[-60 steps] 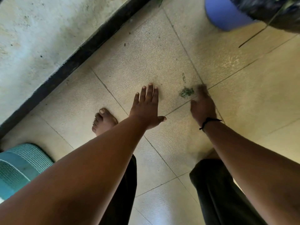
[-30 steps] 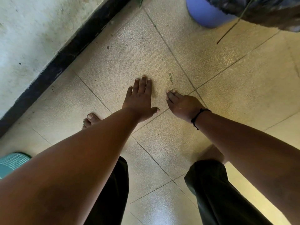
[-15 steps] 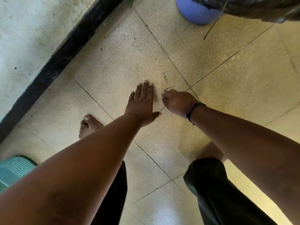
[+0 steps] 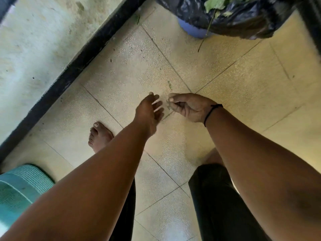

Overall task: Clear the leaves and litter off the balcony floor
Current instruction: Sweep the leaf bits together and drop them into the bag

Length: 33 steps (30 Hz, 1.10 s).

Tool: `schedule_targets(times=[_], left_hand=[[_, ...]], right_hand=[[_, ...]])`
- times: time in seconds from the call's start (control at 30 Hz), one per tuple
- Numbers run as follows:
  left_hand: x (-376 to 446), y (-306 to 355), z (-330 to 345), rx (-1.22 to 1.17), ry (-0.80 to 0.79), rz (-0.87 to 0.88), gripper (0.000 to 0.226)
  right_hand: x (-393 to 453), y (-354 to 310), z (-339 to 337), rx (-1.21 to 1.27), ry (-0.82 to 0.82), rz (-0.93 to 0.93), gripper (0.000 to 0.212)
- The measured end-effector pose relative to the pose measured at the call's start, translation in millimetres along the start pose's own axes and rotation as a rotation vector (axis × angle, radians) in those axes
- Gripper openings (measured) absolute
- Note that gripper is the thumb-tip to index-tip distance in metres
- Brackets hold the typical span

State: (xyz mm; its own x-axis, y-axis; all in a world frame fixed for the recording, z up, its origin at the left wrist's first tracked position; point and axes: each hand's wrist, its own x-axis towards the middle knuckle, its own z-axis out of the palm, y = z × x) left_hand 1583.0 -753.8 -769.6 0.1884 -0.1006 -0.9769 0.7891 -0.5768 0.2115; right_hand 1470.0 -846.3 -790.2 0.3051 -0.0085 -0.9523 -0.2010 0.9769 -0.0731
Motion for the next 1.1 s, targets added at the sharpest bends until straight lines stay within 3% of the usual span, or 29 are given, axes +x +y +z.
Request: schedule_targets(times=[0.07,0.17,0.27,0.43,0.53,0.63,0.73,0.83,0.87,0.93,1.1], left_hand=[[-27.1,9.7,14.4,-0.212,-0.083,-0.092,0.036],[-83.8,40.4,45.9,-0.389,-0.193,-0.059,0.037],[-140.4,84.3,86.0,-0.437,-0.273,0.043,0.034],[-204.7,173.2,160.5,-0.317,-0.397,0.13,0.043],[-215.8,199.7,182.1,-0.178,-0.371,0.202,0.047],[-200.2,203.6,171.9,-0.168,-0.348,0.284,0.055],[-170.9,181.1,131.6,-0.199,-0.323,0.274,0.05],[-147.6,140.2,73.0,-0.311,-0.25,0.163,0.052],[-143.8,123.6,51.7,-0.354,-0.207,0.119,0.055],[-143.4,86.1,9.8,-0.438,-0.144,0.018,0.056],[-157.9,5.2,-58.8,-0.588,0.032,-0.229,0.058]], right_hand=[[-38.6,-5.7,15.0,0.169,-0.069,-0.02,0.027],[-107.0,-28.9,34.5,0.299,-0.166,-0.144,0.048],[-165.5,-71.9,56.4,0.403,-0.181,-0.344,0.027],[-202.0,-164.9,79.0,0.543,0.123,-0.689,0.008],[-187.7,-204.2,65.4,0.397,0.337,-0.674,0.03],[-178.9,-208.5,47.5,0.339,0.409,-0.758,0.038],[-170.7,-179.4,38.4,0.395,0.363,-0.822,0.027],[-157.9,-133.2,30.8,0.344,0.427,-0.881,0.012],[-153.6,-115.6,28.3,0.301,0.443,-0.892,0.016],[-140.0,-70.8,22.0,0.16,0.499,-0.87,0.025],[-83.7,52.8,-0.4,-0.478,0.579,-0.669,0.015]])
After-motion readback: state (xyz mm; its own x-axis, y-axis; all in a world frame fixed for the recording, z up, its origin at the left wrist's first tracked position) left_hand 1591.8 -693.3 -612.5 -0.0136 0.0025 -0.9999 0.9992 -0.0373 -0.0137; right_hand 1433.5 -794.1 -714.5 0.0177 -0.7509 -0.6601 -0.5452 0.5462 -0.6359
